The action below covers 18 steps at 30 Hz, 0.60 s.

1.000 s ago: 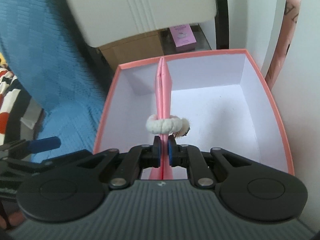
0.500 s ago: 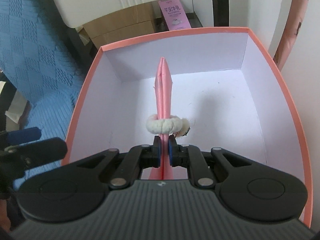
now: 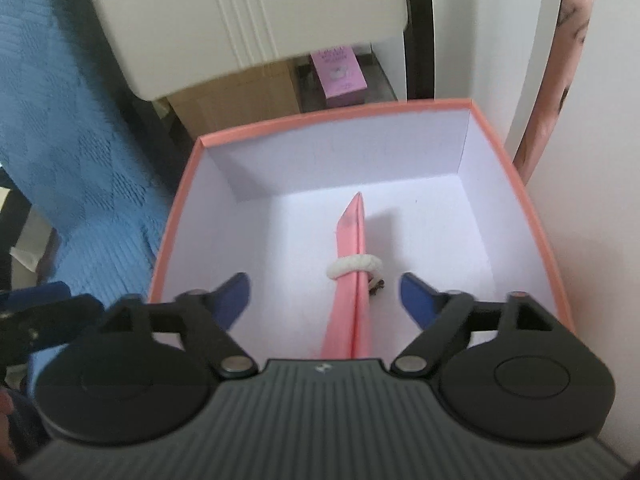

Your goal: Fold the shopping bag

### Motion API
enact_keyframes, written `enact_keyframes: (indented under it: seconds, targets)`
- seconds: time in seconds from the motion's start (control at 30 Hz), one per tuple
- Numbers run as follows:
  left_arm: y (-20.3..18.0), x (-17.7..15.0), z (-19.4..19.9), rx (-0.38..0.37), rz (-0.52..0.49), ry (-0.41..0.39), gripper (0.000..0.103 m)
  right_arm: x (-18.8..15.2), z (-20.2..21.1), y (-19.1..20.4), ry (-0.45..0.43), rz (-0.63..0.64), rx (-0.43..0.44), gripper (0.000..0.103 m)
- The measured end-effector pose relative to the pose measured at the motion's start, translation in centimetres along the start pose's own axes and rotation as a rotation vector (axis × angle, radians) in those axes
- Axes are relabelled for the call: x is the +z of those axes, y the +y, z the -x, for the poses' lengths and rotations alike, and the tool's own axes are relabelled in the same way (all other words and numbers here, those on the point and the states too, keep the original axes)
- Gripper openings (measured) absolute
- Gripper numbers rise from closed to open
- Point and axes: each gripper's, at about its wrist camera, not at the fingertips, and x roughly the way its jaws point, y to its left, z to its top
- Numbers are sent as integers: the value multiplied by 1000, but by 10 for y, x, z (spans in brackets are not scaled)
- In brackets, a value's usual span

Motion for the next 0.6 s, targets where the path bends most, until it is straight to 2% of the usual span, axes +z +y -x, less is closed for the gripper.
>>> enact_keyframes:
  seconds: [0.3, 0.6]
  targets:
    - [-8, -2, 57, -3, -58, -59, 103, -3, 59, 16, -77, 27, -18, 88]
    - [-3, -14, 118, -29, -83, -116, 103, -23, 118, 46, -138, 47, -31, 88]
